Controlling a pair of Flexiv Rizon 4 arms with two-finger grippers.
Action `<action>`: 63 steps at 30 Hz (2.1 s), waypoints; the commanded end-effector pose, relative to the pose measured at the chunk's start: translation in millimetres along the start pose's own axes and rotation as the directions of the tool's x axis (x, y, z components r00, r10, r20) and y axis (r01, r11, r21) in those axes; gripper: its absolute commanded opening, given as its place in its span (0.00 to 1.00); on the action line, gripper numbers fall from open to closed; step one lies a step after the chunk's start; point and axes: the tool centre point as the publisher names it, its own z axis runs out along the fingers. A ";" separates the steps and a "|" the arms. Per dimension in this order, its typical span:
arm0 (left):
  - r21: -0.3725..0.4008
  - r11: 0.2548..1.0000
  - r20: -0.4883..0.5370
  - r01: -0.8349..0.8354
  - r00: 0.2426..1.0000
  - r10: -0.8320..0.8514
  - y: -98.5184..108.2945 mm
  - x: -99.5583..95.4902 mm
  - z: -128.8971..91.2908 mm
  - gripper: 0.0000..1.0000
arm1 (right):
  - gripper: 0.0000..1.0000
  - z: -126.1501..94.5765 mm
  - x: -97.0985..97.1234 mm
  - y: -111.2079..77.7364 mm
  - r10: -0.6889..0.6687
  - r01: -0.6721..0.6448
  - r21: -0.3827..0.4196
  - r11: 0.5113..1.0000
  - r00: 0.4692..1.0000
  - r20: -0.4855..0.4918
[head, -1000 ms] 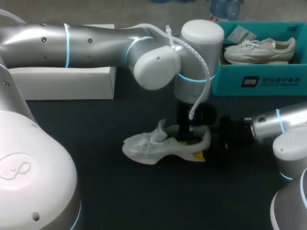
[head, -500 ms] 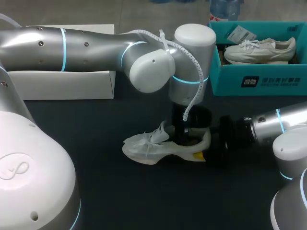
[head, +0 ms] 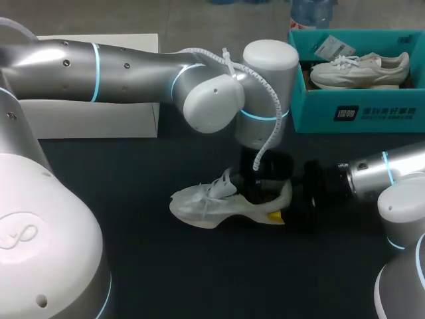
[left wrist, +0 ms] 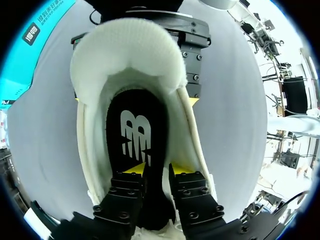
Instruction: Take the shoe out of the shoebox, open the shoe tongue, remove and reinsert the insole, then place the shoe into the shoebox
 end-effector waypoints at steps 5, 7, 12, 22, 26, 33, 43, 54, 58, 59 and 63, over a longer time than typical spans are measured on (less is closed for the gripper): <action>0.023 0.999 0.023 -0.023 0.999 0.022 0.3 -3.1 18.6 0.30 | 0.00 0.6 -0.3 1.5 0.001 -0.001 0.003 1.000 1.000 0.001; 0.034 0.999 0.032 -0.026 0.999 0.025 0.1 -4.8 23.1 0.30 | 0.00 0.6 -0.3 1.5 0.001 -0.001 0.003 1.000 1.000 0.001; 0.069 0.998 0.101 -0.014 0.995 0.007 0.0 -10.1 31.1 0.29 | 0.00 0.6 -0.3 1.5 0.001 -0.001 0.003 1.000 1.000 0.001; 0.084 0.996 0.209 0.024 0.977 -0.041 -0.6 -16.2 42.6 0.00 | 0.00 0.6 -0.3 1.5 0.001 -0.001 0.003 1.000 1.000 0.001; 0.096 0.995 0.210 0.040 0.976 -0.059 0.6 -15.6 42.5 0.00 | 0.00 0.6 -0.3 1.5 0.001 -0.001 0.003 1.000 1.000 0.001; 0.149 0.984 0.169 0.098 0.978 -0.124 5.7 -16.2 23.4 0.00 | 0.00 0.6 -0.3 1.5 0.001 -0.001 0.003 1.000 1.000 0.001; 0.227 0.964 0.061 0.140 0.986 -0.157 11.8 -14.5 -3.7 0.00 | 0.00 0.6 -0.3 1.5 0.001 -0.001 0.003 1.000 1.000 0.001; 0.283 0.951 -0.094 0.125 0.990 -0.102 12.5 2.1 -29.0 0.00 | 0.00 0.6 -0.3 1.5 0.001 -0.001 0.003 1.000 1.000 0.001; 0.306 0.944 -0.157 0.128 0.984 -0.082 13.0 4.8 -36.8 0.00 | 0.00 0.6 -0.3 1.5 0.001 -0.001 0.003 1.000 1.000 0.001; 0.311 0.941 -0.175 0.131 0.981 -0.079 12.5 5.2 -38.9 0.00 | 0.00 0.6 -0.3 1.5 0.001 -0.001 0.003 1.000 1.000 0.001; 0.342 0.932 -0.192 0.120 0.980 -0.056 8.9 6.8 -44.9 0.00 | 0.00 0.6 -0.3 1.5 0.001 -0.001 0.003 1.000 1.000 0.001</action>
